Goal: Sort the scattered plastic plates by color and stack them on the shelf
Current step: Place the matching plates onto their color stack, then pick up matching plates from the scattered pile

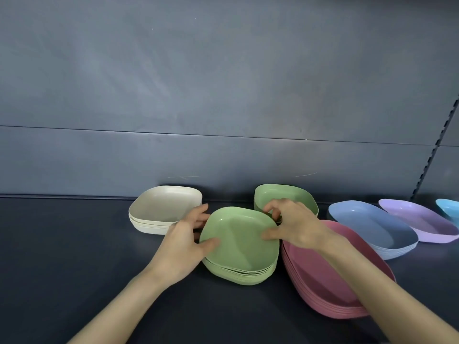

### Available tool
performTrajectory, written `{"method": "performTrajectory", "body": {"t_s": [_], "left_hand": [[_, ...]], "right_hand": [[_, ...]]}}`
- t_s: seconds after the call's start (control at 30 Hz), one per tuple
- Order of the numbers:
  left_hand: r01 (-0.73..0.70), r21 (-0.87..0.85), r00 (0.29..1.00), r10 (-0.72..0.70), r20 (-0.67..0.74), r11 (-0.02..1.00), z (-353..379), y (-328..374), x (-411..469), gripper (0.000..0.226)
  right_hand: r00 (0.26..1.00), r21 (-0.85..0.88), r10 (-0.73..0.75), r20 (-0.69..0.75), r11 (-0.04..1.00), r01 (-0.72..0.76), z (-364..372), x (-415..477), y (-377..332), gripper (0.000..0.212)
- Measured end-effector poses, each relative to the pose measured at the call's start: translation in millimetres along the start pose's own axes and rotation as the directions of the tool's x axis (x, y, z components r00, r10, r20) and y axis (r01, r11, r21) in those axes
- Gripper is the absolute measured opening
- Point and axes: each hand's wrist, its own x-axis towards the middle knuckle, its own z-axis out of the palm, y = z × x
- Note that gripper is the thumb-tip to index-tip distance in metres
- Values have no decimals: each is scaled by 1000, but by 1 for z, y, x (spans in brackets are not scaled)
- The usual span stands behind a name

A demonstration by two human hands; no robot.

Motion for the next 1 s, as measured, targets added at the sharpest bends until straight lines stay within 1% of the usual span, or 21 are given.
{"method": "performTrajectory", "body": {"t_s": [0.03,0.1,0.2,0.33,0.37,0.43,0.5,0.57,0.67,0.83,1.0], "left_hand": [[0,24,1000,0,18,1000,0,0,0,56],[-8,51,998,4,65,999,-1,1,0,39],[-41,138,992,24,122,990,-1,-2,2,27],[-70,190,987,40,155,979,0,-3,4,31],[-75,199,989,48,140,977,0,-2,3,33],[-123,192,991,110,74,974,0,-2,2,35],[-178,188,984,176,25,966,-1,3,0,40],[-249,231,968,251,25,941,-2,15,1,49],[-359,339,932,353,83,869,1,42,14,53],[-528,429,847,495,195,733,25,107,51,52],[-624,469,776,565,280,625,67,171,82,57]], "right_hand": [[1000,-5,-18,11,1000,18,1,0,1,35],[998,-3,-49,43,999,49,1,2,3,29],[993,-46,-87,74,995,90,1,3,5,22],[991,-128,-103,81,985,113,1,0,3,30],[991,-134,-100,89,985,111,1,0,3,33],[992,-106,-103,76,988,111,0,0,4,36],[994,-59,-113,13,992,114,-4,-1,7,40],[991,-27,-115,-75,993,113,-14,-3,12,46],[979,-52,-101,-179,994,93,-38,-11,24,48],[952,-132,-65,-300,991,26,-96,-33,50,49],[919,-198,11,-395,975,-97,-158,-66,86,48]]}}
